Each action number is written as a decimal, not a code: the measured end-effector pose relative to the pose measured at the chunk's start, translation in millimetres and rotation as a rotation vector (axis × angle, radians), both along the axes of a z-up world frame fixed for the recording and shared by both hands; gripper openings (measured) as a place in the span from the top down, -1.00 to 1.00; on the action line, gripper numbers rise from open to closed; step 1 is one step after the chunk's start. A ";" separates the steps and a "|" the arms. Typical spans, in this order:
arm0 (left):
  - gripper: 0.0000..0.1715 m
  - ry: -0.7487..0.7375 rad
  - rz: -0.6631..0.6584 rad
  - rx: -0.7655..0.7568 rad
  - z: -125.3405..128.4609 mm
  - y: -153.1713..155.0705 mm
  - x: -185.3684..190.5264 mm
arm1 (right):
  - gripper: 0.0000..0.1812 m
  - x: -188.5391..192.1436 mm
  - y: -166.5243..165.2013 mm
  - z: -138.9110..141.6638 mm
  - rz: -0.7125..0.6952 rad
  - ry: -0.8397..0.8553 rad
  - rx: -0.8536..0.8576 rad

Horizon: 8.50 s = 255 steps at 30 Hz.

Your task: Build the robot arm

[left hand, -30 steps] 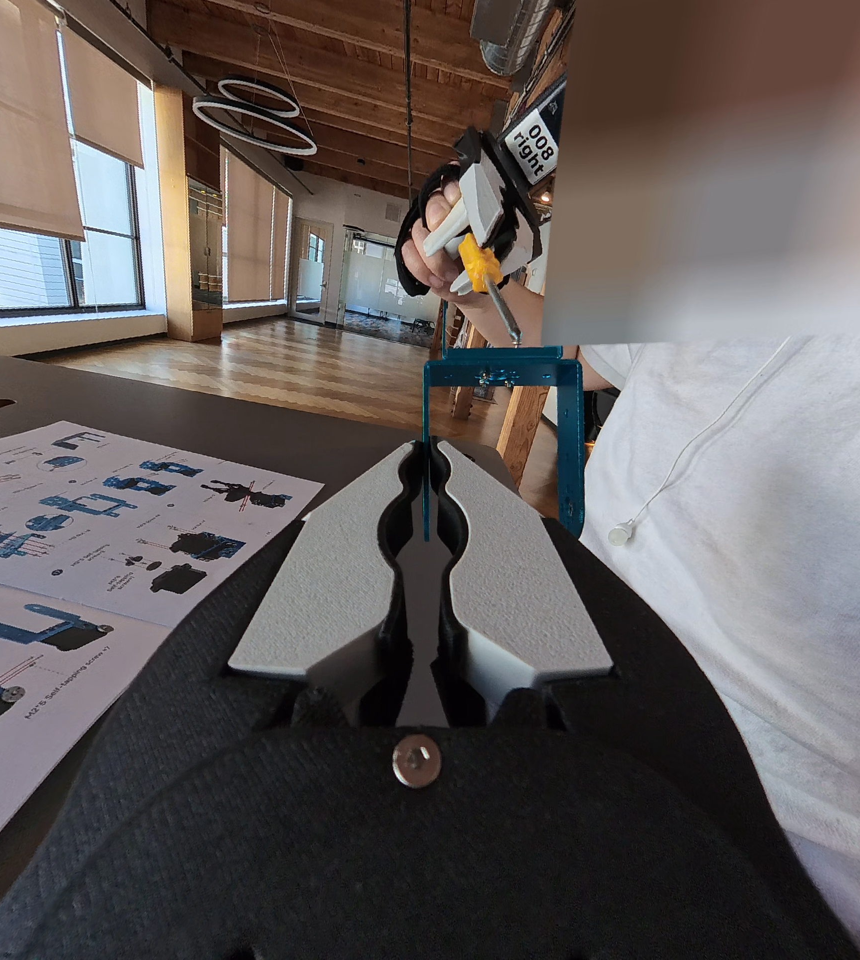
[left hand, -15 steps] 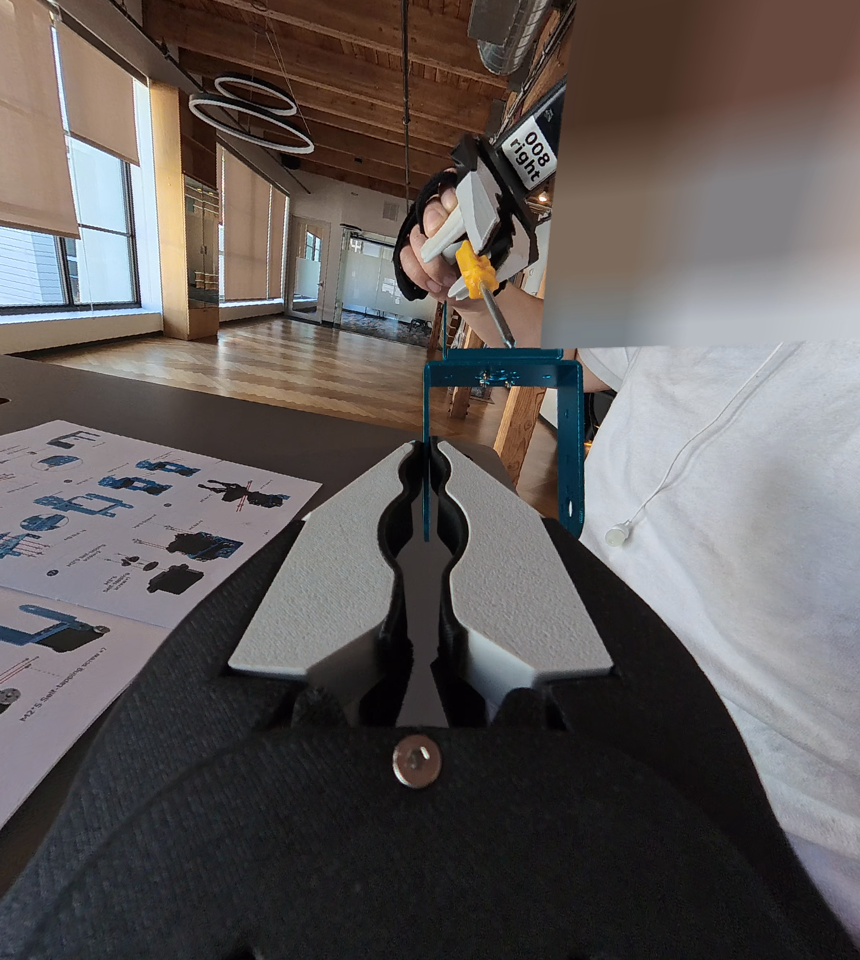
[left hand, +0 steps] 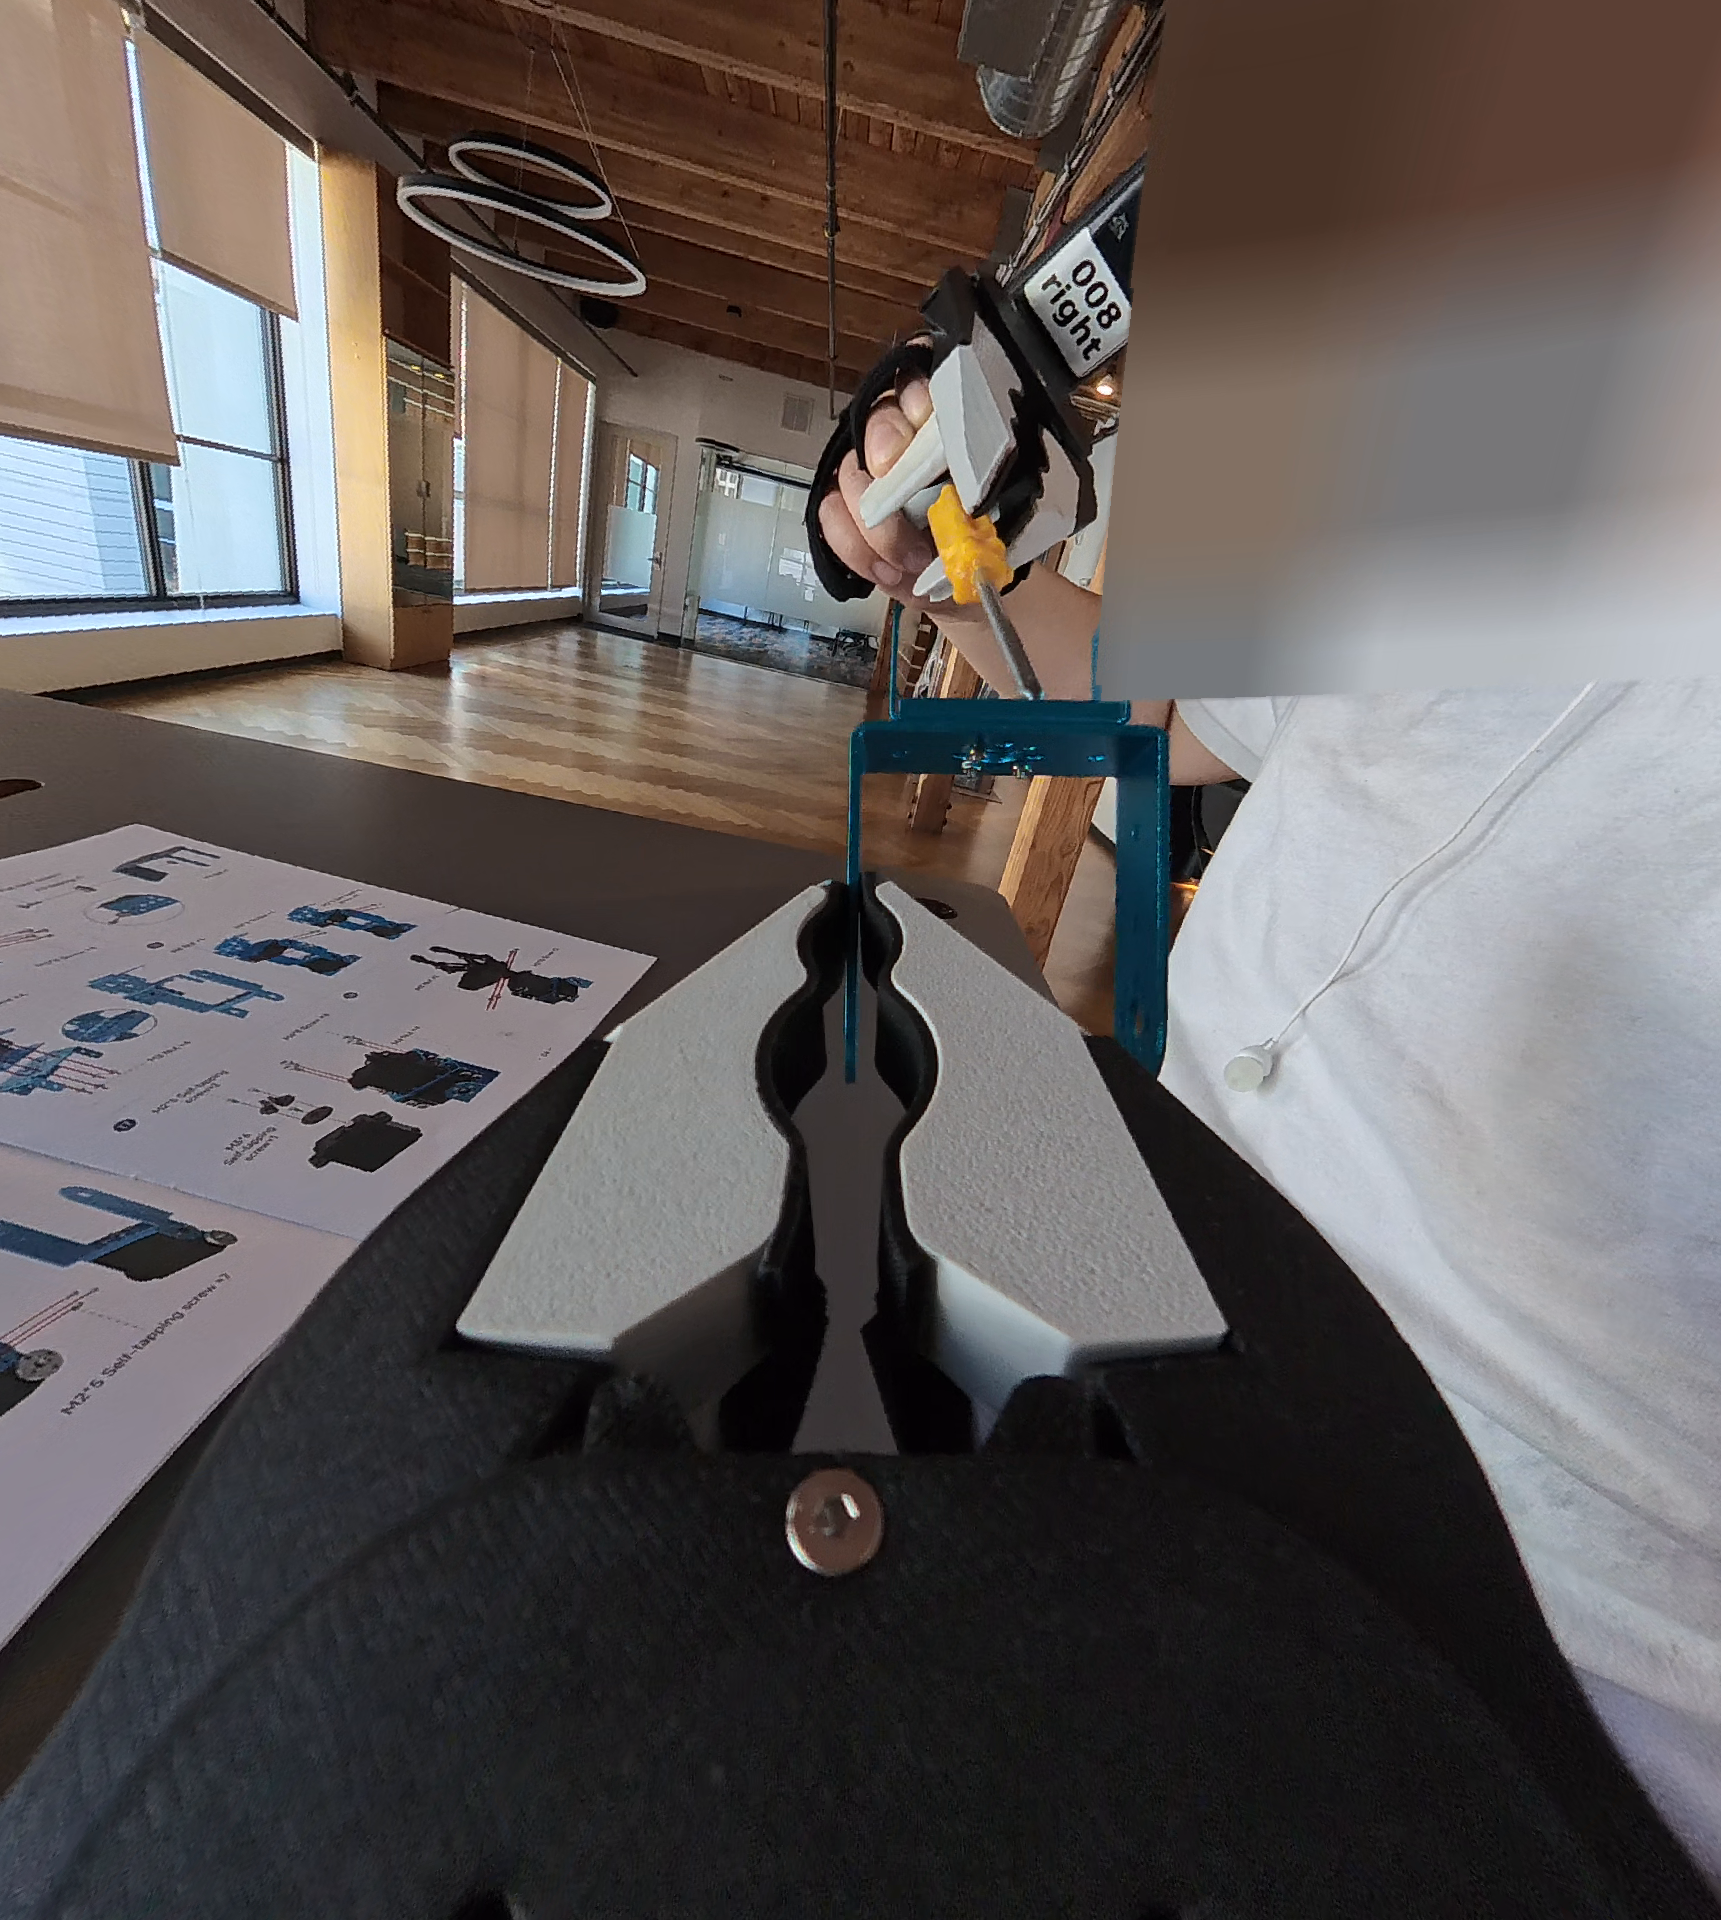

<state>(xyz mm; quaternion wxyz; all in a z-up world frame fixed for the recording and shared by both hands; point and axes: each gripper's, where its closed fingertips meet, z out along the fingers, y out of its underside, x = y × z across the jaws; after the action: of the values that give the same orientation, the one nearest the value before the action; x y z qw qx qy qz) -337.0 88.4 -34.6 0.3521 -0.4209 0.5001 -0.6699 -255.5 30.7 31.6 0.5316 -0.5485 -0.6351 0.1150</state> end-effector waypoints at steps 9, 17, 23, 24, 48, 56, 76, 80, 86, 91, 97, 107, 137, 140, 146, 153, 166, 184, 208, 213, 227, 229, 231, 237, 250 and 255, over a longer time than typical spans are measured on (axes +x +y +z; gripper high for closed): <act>1.00 0.019 0.000 0.027 -3.6 -1.7 1.7 | 0.89 0.0 -0.4 -6.5 -0.005 -0.062 -0.020; 1.00 0.006 -0.017 0.021 -1.8 -4.2 -0.3 | 0.89 3.1 1.6 -11.5 -0.019 -0.066 -0.031; 1.00 -0.007 -0.039 0.013 0.0 -6.8 -1.2 | 0.90 4.5 2.8 -15.5 -0.021 -0.038 -0.038; 1.00 -0.008 -0.040 0.012 0.0 -6.8 -1.3 | 0.90 4.6 2.9 -16.1 -0.022 -0.035 -0.035; 1.00 0.242 0.097 0.120 -16.9 5.7 1.6 | 0.90 114.4 -8.8 -174.3 -0.641 0.027 -0.328; 1.00 0.497 0.167 0.215 -62.3 0.3 7.0 | 0.66 100.4 -17.0 -175.7 -0.671 0.121 -0.434; 1.00 0.899 0.401 0.251 -137.8 6.7 -11.2 | 0.62 -70.1 -6.7 -167.8 -0.516 0.249 -0.662; 0.99 0.919 0.407 0.260 -138.0 5.6 -11.5 | 0.62 -76.1 -8.5 -182.5 -0.553 0.221 -0.713; 0.90 0.926 0.389 0.216 -135.2 -3.9 -13.9 | 0.62 -73.7 -6.2 -196.3 -0.609 0.201 -0.749; 0.82 0.994 0.376 0.143 -141.3 -17.2 -25.9 | 0.62 -69.2 3.0 -195.2 -0.592 0.180 -0.722; 0.83 1.030 0.443 0.042 -142.2 -35.1 -34.2 | 0.48 -68.9 6.2 -188.2 -0.473 0.179 -0.826; 0.80 1.002 0.635 -0.201 -142.8 -74.1 -20.0 | -0.01 -64.2 -9.0 -207.5 -0.650 0.215 -0.769; 0.86 0.837 0.881 -0.074 -94.7 -34.7 -148.8 | 0.74 -50.8 61.9 -211.1 -0.400 -0.054 -0.571; 0.87 0.944 0.815 0.041 -103.4 -8.5 -191.9 | 0.68 -48.4 67.3 -198.7 -0.471 -0.046 -0.503; 0.86 0.806 0.824 0.179 -80.3 42.9 -244.3 | 0.65 -139.3 56.4 -109.6 -0.312 0.035 -0.391; 0.74 0.466 0.987 0.202 -27.9 67.4 -300.4 | 0.82 -284.3 73.2 -173.7 0.045 -0.387 -0.471; 0.76 0.487 1.092 0.107 -54.6 45.0 -382.6 | 0.88 -298.7 87.0 -210.0 -0.199 -0.673 -0.614; 0.81 0.485 1.057 0.062 -63.7 48.6 -382.3 | 0.97 -295.5 83.8 -218.1 -0.193 -0.691 -0.692; 0.78 0.732 0.401 -0.480 -78.7 -10.5 -19.4 | 0.98 -16.3 -0.5 -114.2 -0.630 -0.026 -0.430; 0.66 0.952 0.528 -0.512 -107.7 -11.9 6.9 | 0.98 19.9 -16.9 -134.6 -0.541 0.001 -0.437; 0.73 0.931 0.642 -0.675 -117.2 -10.9 15.3 | 0.98 51.4 -39.6 -131.9 -0.305 0.036 -0.431; 0.72 1.004 0.704 -0.558 -125.8 -8.8 8.1 | 0.98 53.9 -40.6 -132.5 -0.297 0.032 -0.433; 0.70 1.031 0.763 -0.491 -128.6 -4.6 1.8 | 0.98 55.4 -41.6 -133.6 -0.291 0.027 -0.435; 0.69 0.933 0.638 -0.705 -127.6 -10.8 15.4 | 0.98 57.3 -42.0 -136.1 -0.274 0.017 -0.439; 0.80 0.881 0.571 -0.803 -131.0 -10.9 18.0 | 0.98 59.9 -38.3 -138.2 -0.264 0.008 -0.446; 0.81 0.860 0.593 -0.811 -129.0 -8.2 16.2 | 0.98 59.7 -36.4 -137.0 -0.263 0.012 -0.442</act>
<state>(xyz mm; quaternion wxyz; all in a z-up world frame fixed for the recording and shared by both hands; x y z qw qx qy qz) -320.8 80.2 -163.6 0.1040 -0.8700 0.1675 -0.4519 -195.8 -5.7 -105.4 0.4128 -0.7284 -0.5148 0.1842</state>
